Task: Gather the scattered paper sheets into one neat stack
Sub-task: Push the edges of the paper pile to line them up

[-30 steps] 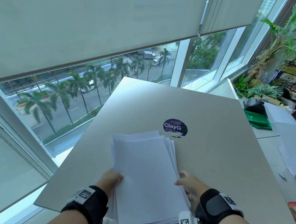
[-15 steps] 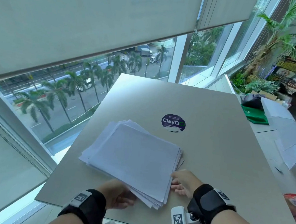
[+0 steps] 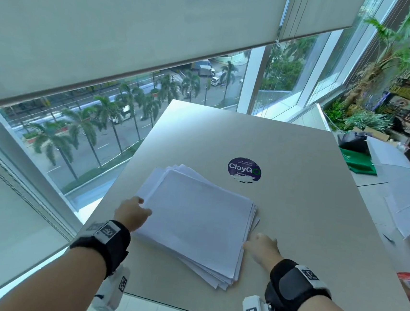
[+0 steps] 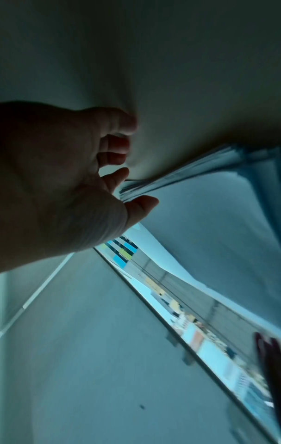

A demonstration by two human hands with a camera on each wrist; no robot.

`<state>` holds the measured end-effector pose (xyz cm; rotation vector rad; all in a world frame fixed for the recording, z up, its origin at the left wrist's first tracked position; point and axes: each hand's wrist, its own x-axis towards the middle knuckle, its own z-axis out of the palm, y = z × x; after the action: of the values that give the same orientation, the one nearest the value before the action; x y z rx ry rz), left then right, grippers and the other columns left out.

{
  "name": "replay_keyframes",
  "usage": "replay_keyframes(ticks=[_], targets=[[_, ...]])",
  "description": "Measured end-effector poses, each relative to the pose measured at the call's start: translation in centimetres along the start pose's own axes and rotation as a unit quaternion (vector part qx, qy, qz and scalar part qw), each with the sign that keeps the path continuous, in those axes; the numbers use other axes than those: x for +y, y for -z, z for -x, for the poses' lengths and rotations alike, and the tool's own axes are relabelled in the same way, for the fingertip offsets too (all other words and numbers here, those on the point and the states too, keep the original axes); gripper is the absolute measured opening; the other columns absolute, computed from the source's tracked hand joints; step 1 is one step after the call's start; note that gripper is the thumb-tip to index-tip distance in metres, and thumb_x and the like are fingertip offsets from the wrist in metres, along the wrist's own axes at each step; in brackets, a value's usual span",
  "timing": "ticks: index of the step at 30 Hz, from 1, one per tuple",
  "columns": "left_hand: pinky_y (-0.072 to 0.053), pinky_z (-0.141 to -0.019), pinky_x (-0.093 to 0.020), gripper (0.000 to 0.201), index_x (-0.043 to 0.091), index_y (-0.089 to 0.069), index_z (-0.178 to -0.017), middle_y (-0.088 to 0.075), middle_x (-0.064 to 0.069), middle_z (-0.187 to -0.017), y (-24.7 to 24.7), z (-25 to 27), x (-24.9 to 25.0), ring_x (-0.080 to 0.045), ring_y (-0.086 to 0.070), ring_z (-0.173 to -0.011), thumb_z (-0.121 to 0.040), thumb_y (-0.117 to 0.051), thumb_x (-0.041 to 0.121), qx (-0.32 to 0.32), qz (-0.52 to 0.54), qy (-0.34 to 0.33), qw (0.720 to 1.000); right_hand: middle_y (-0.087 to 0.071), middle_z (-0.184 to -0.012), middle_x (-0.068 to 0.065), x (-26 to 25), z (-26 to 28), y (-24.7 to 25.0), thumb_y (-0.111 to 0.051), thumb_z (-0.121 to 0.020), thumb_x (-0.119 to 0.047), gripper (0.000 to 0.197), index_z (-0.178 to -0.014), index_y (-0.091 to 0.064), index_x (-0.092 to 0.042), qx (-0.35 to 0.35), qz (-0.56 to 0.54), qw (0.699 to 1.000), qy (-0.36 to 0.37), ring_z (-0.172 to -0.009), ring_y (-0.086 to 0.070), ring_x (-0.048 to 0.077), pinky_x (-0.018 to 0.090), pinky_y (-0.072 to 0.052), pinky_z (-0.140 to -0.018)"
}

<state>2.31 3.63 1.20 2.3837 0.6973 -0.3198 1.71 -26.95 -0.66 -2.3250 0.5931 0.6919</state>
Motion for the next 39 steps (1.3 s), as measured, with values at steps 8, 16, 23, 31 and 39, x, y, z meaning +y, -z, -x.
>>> replay_keyframes(ticks=[8, 16, 23, 31, 39], targets=[[-0.013, -0.119, -0.031, 0.087, 0.008, -0.011, -0.15, -0.01, -0.019, -0.158, -1.8, -0.5, -1.8, -0.025, -0.009, -0.148, -0.087, -0.055, 0.048, -0.085, -0.206, -0.042, 0.974, -0.003, -0.155, 0.013, 0.3, 0.4, -1.8, -0.059, -0.081, -0.043, 0.086, -0.147, -0.017, -0.005, -0.01, 0.165, 0.983, 0.077, -0.142, -0.014, 0.033, 0.037, -0.02, -0.115], [-0.036, -0.105, -0.031, 0.07, 0.013, -0.035, -0.142, -0.049, -0.007, -0.142, -2.0, 4.1, -2.0, -0.022, -0.046, -0.131, -0.087, -0.048, 0.055, -0.111, -0.204, -0.086, 0.969, -0.034, -0.142, 0.011, 1.1, -1.4, 0.6, -0.059, -0.08, -0.025, 0.055, -0.13, -0.043, -0.007, 0.031, 0.126, 0.989, 0.073, -0.127, -0.039, 0.032, 0.033, -0.033, -0.105], [-0.042, -0.093, -0.034, 0.054, 0.008, -0.042, -0.139, -0.05, -0.015, -0.135, -1.3, 4.9, -2.4, -0.025, -0.052, -0.114, -0.09, -0.059, 0.024, -0.137, 0.144, 0.042, 0.979, -0.037, -0.132, 0.022, 1.3, -3.0, 3.0, -0.053, -0.076, -0.027, 0.058, -0.127, -0.046, 0.0, 0.054, 0.082, 0.994, -0.037, -0.116, -0.046, 0.04, 0.035, -0.039, -0.094], [-0.037, -0.068, -0.028, 0.016, 0.015, -0.052, -0.105, -0.056, -0.005, -0.104, -1.9, 4.1, 0.0, -0.02, -0.052, -0.084, -0.089, -0.051, 0.011, -0.173, 0.352, 0.175, 0.903, -0.056, -0.103, 0.016, -0.6, -4.0, 3.4, -0.056, -0.084, -0.018, 0.028, -0.102, -0.052, 0.002, 0.003, 0.043, 0.998, -0.056, -0.09, -0.054, 0.029, 0.028, -0.041, -0.071], [-0.03, -0.093, -0.034, 0.048, 0.031, -0.045, -0.13, -0.054, 0.004, -0.117, -1.7, 3.3, 0.7, -0.015, -0.047, -0.103, -0.089, -0.047, 0.008, -0.175, 0.367, 0.137, 0.903, -0.054, -0.114, 0.016, -0.9, -4.3, 4.3, -0.062, -0.076, -0.033, 0.072, -0.136, -0.041, 0.0, -0.083, -0.039, 0.994, -0.065, -0.112, -0.054, 0.032, 0.04, -0.044, -0.096]])
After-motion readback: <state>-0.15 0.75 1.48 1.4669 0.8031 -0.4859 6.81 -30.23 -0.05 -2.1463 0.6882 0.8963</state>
